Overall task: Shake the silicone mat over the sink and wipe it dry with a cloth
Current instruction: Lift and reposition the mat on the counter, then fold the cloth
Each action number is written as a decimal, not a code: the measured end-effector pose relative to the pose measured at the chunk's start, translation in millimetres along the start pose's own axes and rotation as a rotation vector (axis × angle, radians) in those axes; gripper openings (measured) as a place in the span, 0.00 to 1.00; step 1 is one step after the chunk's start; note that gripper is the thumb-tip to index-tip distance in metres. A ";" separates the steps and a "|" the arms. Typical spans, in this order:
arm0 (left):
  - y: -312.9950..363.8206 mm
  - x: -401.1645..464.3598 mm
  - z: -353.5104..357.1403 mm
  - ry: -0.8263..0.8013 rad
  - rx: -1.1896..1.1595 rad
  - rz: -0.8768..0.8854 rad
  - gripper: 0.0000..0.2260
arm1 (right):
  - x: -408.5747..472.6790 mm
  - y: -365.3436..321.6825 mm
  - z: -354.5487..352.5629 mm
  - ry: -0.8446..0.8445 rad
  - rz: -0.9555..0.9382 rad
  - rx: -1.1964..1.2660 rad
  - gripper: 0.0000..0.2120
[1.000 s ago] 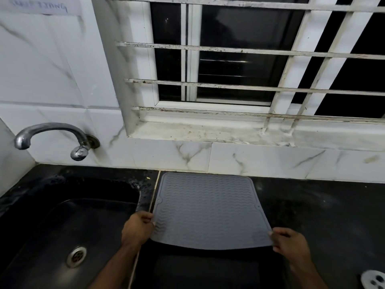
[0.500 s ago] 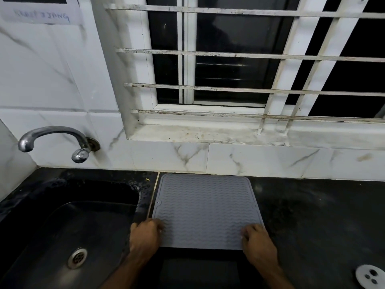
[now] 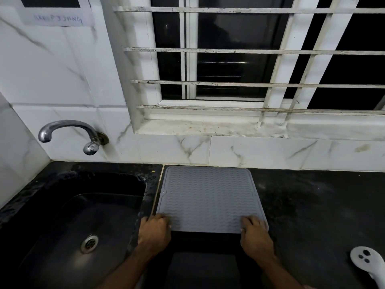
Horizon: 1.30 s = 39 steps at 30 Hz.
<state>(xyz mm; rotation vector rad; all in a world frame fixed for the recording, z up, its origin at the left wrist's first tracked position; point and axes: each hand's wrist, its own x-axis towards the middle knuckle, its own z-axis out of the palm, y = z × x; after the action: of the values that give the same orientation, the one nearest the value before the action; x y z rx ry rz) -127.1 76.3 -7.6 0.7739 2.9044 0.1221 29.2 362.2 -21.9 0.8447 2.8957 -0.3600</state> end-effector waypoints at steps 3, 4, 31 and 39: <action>1.6 -13.3 4.1 -0.012 -0.021 0.032 0.17 | -9.6 -3.4 -0.7 -0.039 -0.037 0.040 0.22; 1.4 -18.0 6.4 -0.009 -0.041 0.033 0.18 | -16.0 -3.8 -4.5 -0.039 -0.049 0.069 0.22; 304.2 -85.6 27.6 -0.713 -0.789 0.318 0.18 | -182.3 143.2 -60.6 -0.086 0.296 0.461 0.07; 266.1 -39.3 -17.1 -0.741 -1.439 0.023 0.10 | -160.4 99.7 -102.3 -0.111 0.136 1.141 0.28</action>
<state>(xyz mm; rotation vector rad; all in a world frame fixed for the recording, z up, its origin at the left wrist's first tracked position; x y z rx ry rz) 34.3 286.1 43.4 0.3766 1.4658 1.3454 214.6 386.9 83.8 1.0235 2.3131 -2.0237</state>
